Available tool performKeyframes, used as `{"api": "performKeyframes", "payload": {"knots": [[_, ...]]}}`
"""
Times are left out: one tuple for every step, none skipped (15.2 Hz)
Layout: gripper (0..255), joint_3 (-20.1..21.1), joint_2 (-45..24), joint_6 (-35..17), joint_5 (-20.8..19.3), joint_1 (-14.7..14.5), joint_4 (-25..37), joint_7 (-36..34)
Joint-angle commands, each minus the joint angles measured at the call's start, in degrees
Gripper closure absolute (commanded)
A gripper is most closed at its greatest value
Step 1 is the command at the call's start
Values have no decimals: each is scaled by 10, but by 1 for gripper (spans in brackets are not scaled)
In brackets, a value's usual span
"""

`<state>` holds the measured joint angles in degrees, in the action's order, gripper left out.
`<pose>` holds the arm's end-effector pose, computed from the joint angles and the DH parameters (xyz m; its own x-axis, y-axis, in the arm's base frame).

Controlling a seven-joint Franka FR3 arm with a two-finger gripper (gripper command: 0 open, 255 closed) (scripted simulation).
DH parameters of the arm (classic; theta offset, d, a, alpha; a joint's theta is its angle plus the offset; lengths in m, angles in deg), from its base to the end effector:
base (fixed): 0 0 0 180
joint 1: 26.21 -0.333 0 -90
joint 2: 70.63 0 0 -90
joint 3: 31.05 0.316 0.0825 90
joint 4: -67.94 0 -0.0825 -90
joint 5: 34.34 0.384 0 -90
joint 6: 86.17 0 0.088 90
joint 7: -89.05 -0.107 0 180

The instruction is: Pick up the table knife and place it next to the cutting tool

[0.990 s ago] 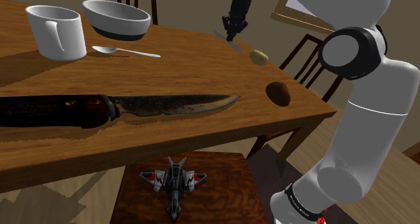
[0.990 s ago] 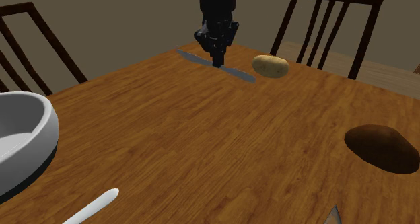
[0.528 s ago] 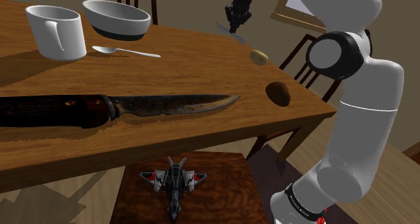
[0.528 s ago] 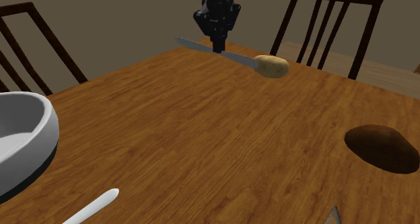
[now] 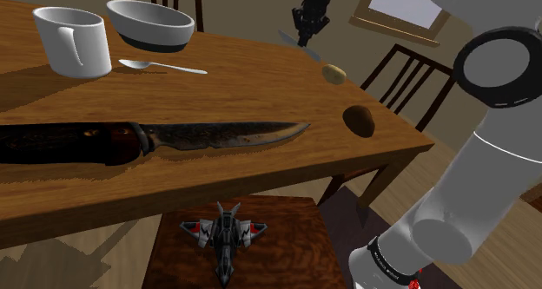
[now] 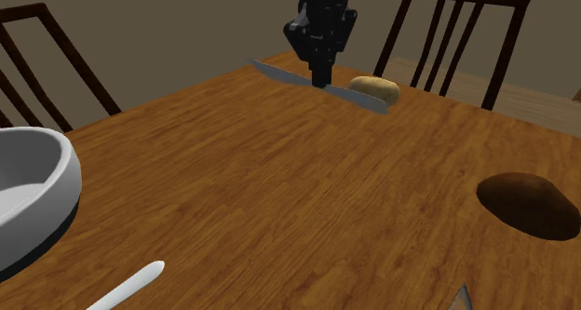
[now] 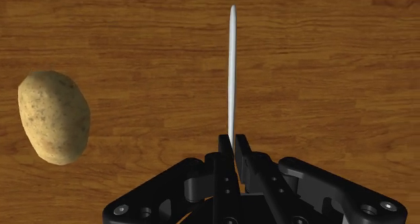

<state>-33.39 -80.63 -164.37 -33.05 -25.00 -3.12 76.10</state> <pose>0.5843 -0.0308 0.6599 0.9588 -0.2792 -0.0519 -0.2798 -0.9601 -0.0036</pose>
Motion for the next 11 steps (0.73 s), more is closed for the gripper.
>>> {"api": "performKeyframes", "payload": {"knots": [[255,7,49,-14,-2,-12,-63,-19],[255,12,70,-19,-2,-18,-88,-29],[255,16,89,-23,-2,-23,-112,-38],[255,21,107,-27,-2,-28,-134,-48],[255,26,125,-30,-1,-33,-155,-58],[255,31,142,-33,-1,-38,-174,-68],[255,37,159,-35,1,-43,-192,-79],[255,42,175,-37,2,-47,-210,-89],[255,48,190,-38,4,-52,-226,-99],[255,54,205,-39,6,-56,-241,-110],[255,60,219,-39,9,-61,-256,-120]]}}
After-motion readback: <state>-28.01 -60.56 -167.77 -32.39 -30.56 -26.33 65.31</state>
